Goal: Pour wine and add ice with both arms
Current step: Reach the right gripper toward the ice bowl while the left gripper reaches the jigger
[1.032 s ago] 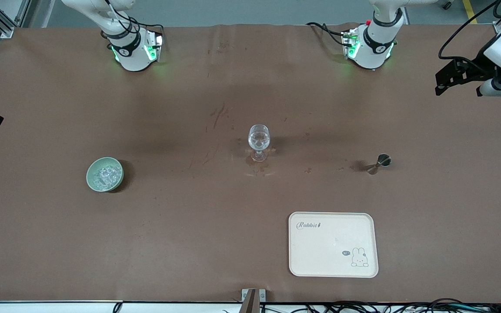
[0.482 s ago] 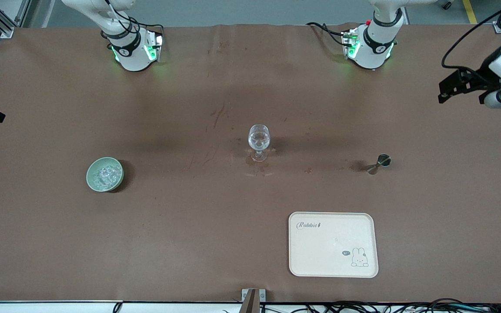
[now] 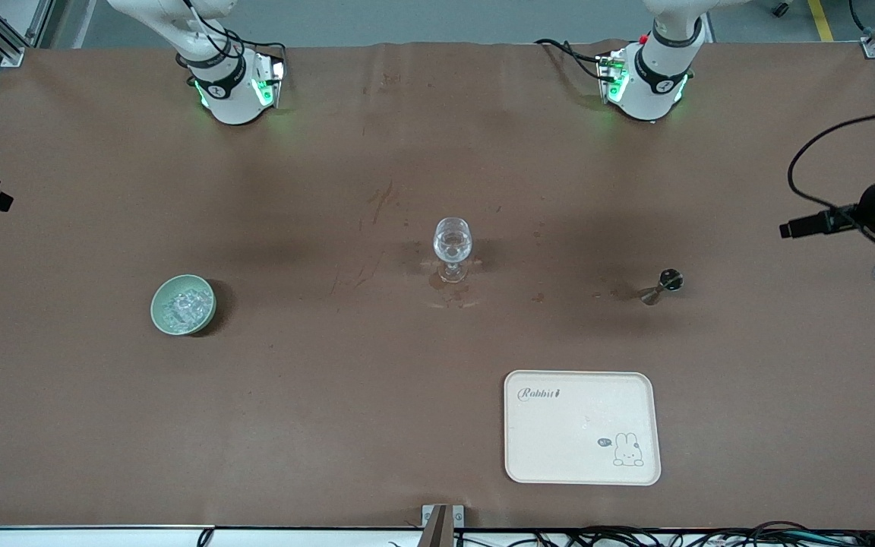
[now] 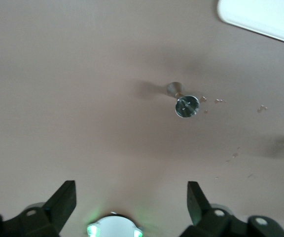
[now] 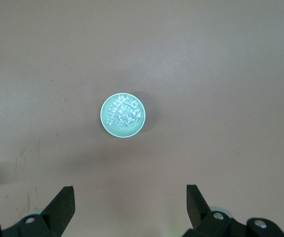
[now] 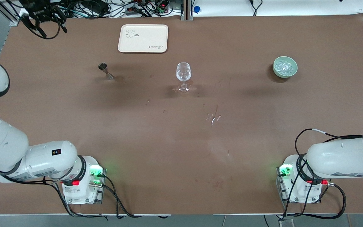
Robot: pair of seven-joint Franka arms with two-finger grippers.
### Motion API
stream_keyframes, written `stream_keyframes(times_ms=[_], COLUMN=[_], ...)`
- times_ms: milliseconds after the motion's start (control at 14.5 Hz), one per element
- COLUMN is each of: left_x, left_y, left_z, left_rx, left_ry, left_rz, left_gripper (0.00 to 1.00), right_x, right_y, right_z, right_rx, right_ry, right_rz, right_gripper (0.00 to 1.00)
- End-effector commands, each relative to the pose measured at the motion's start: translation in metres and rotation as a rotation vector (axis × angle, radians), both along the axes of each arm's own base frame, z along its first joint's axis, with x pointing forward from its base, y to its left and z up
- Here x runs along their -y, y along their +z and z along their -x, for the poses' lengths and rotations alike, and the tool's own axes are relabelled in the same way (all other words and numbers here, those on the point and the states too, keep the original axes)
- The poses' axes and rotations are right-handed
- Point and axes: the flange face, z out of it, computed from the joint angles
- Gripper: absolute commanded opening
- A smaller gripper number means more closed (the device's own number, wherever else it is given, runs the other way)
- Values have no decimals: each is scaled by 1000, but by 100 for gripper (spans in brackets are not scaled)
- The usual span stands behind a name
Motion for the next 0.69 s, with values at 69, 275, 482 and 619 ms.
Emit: stream_keyframes(times_ms=[69, 275, 482, 619], left_x=[-25, -32, -31, -31], left_y=[-79, -145, -185, -210], left_z=[-21, -27, -36, -40], left_rx=[-153, -270, -346, -353], left_ry=[205, 328, 518, 555], left_rz=[94, 196, 204, 215], left_gripper=[93, 86, 81, 81], right_x=[6, 7, 7, 5], right_y=[5, -5, -54, -99], right_z=[8, 4, -18, -26], right_rx=[12, -1, 18, 48], right_ry=[8, 5, 14, 60], right_rz=[11, 1, 6, 12], right_gripper=[100, 100, 100, 100])
